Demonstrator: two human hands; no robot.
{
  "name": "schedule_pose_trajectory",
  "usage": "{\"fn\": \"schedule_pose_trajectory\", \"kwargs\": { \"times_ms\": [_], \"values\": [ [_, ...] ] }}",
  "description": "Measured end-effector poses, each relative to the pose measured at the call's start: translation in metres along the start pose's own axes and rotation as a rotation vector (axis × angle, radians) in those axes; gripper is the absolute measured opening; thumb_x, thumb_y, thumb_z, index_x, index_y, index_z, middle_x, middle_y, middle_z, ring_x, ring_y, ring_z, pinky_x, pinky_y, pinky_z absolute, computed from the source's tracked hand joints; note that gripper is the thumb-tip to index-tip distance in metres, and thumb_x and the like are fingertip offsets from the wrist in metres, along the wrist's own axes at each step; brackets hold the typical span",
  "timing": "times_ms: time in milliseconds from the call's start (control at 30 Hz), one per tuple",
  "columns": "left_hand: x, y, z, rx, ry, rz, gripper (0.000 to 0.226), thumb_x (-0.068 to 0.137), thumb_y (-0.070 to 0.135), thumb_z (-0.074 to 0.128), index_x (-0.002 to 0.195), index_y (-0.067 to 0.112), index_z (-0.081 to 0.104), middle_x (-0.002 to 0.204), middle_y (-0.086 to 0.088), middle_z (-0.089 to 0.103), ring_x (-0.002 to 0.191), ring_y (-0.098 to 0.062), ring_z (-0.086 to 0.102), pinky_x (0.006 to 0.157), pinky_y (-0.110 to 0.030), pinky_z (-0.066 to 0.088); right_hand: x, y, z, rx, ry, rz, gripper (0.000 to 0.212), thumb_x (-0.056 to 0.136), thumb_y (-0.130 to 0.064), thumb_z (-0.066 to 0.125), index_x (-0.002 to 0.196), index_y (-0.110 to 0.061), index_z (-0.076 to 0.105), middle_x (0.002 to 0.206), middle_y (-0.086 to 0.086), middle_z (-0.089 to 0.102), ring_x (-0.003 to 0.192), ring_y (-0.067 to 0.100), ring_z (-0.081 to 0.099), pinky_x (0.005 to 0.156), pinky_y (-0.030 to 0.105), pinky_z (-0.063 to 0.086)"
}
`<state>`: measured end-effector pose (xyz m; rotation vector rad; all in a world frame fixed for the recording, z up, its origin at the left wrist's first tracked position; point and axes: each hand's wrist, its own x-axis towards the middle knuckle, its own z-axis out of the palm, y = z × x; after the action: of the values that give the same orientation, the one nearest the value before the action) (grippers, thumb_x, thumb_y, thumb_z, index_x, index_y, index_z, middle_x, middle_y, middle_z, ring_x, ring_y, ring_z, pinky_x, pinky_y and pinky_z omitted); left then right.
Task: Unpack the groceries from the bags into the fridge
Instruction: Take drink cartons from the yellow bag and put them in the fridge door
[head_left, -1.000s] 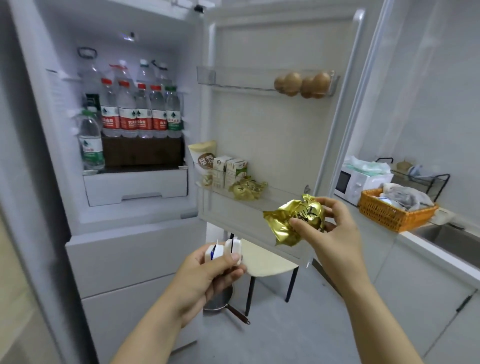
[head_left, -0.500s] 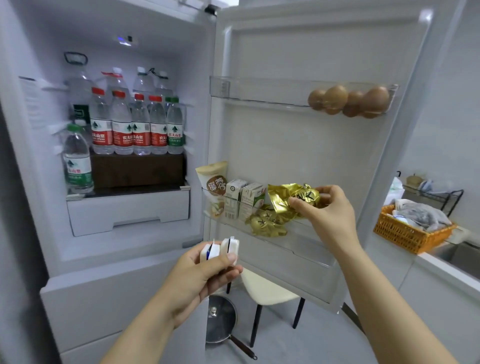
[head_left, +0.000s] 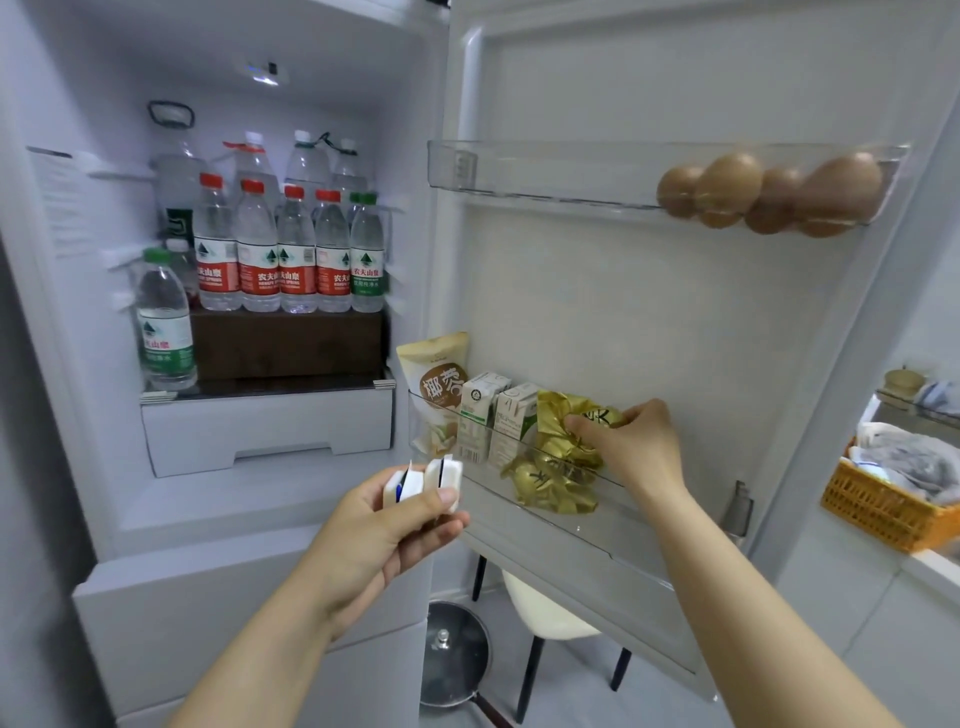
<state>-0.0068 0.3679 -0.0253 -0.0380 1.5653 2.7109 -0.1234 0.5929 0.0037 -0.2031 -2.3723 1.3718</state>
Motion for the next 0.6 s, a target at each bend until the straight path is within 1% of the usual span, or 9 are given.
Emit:
{"fn": "schedule_pose_trajectory", "kwargs": {
  "times_ms": [100, 200, 300, 400, 467, 500, 533, 567, 600],
  "values": [
    [0.004, -0.004, 0.000, -0.001, 0.003, -0.003, 0.044, 0.064, 0.008, 0.073, 0.105, -0.004, 0.061, 0.081, -0.014, 0.069, 0.085, -0.028, 0.070, 0.071, -0.026, 0.060, 0.007, 0.001, 0.003, -0.088, -0.080, 0.025, 0.061, 0.068, -0.042, 0.083, 0.102, -0.008, 0.046, 0.085, -0.002, 0.051, 0.069, 0.009, 0.047, 0.049, 0.026, 0.031],
    [0.006, -0.007, 0.003, -0.007, 0.010, -0.002, 0.041, 0.065, 0.007, 0.072, 0.103, -0.003, 0.060, 0.078, -0.012, 0.068, 0.082, -0.027, 0.070, 0.071, -0.026, 0.060, 0.016, 0.005, 0.007, -0.248, -0.148, 0.060, 0.068, 0.062, -0.058, 0.080, 0.099, -0.010, 0.049, 0.090, 0.001, 0.056, 0.080, 0.020, 0.054, 0.049, 0.028, 0.031],
    [0.007, -0.009, 0.004, -0.007, 0.012, 0.000, 0.040, 0.065, 0.007, 0.071, 0.103, -0.003, 0.060, 0.076, -0.011, 0.068, 0.081, -0.027, 0.070, 0.071, -0.026, 0.060, 0.022, 0.009, 0.010, -0.346, -0.170, 0.077, 0.073, 0.052, -0.072, 0.074, 0.088, -0.014, 0.050, 0.082, 0.003, 0.057, 0.073, 0.024, 0.056, 0.046, 0.026, 0.028],
    [0.007, -0.009, 0.004, -0.003, 0.015, 0.005, 0.042, 0.066, 0.007, 0.070, 0.105, -0.004, 0.059, 0.075, -0.011, 0.069, 0.082, -0.027, 0.069, 0.072, -0.026, 0.060, 0.025, 0.012, 0.010, -0.387, -0.184, 0.099, 0.073, 0.052, -0.072, 0.076, 0.090, -0.013, 0.055, 0.084, 0.006, 0.062, 0.078, 0.027, 0.061, 0.046, 0.026, 0.029],
    [0.007, -0.009, 0.003, 0.001, 0.014, 0.007, 0.043, 0.066, 0.008, 0.071, 0.106, -0.003, 0.059, 0.075, -0.012, 0.069, 0.084, -0.027, 0.070, 0.073, -0.026, 0.060, 0.027, 0.012, 0.011, -0.383, -0.222, 0.111, 0.072, 0.053, -0.068, 0.079, 0.090, -0.011, 0.056, 0.085, 0.007, 0.065, 0.076, 0.027, 0.062, 0.047, 0.026, 0.034],
    [0.007, -0.009, 0.003, 0.006, 0.011, 0.008, 0.042, 0.066, 0.008, 0.071, 0.105, -0.003, 0.059, 0.075, -0.011, 0.069, 0.085, -0.028, 0.069, 0.074, -0.027, 0.060, 0.029, 0.013, 0.012, -0.359, -0.253, 0.123, 0.070, 0.053, -0.066, 0.080, 0.088, -0.009, 0.058, 0.085, 0.008, 0.067, 0.075, 0.027, 0.064, 0.050, 0.027, 0.042],
    [0.007, -0.009, 0.003, 0.013, 0.007, 0.009, 0.040, 0.066, 0.009, 0.071, 0.103, -0.003, 0.060, 0.073, -0.010, 0.069, 0.087, -0.029, 0.069, 0.075, -0.028, 0.059, 0.030, 0.013, 0.012, -0.317, -0.287, 0.136, 0.067, 0.055, -0.062, 0.082, 0.086, -0.006, 0.060, 0.085, 0.010, 0.070, 0.076, 0.028, 0.067, 0.058, 0.031, 0.052],
    [0.007, -0.009, 0.004, 0.021, 0.001, 0.010, 0.039, 0.066, 0.009, 0.070, 0.102, -0.002, 0.060, 0.071, -0.009, 0.069, 0.089, -0.030, 0.068, 0.077, -0.029, 0.059, 0.031, 0.013, 0.012, -0.265, -0.318, 0.158, 0.062, 0.057, -0.056, 0.084, 0.083, -0.004, 0.063, 0.085, 0.013, 0.072, 0.078, 0.029, 0.069, 0.068, 0.037, 0.058],
    [0.007, -0.010, 0.005, 0.027, -0.004, 0.011, 0.038, 0.066, 0.009, 0.070, 0.102, -0.002, 0.060, 0.069, -0.008, 0.069, 0.090, -0.031, 0.068, 0.079, -0.029, 0.059, 0.032, 0.014, 0.012, -0.218, -0.338, 0.172, 0.057, 0.061, -0.050, 0.085, 0.081, -0.001, 0.064, 0.084, 0.014, 0.072, 0.079, 0.030, 0.070, 0.077, 0.040, 0.059]
  ]
}}
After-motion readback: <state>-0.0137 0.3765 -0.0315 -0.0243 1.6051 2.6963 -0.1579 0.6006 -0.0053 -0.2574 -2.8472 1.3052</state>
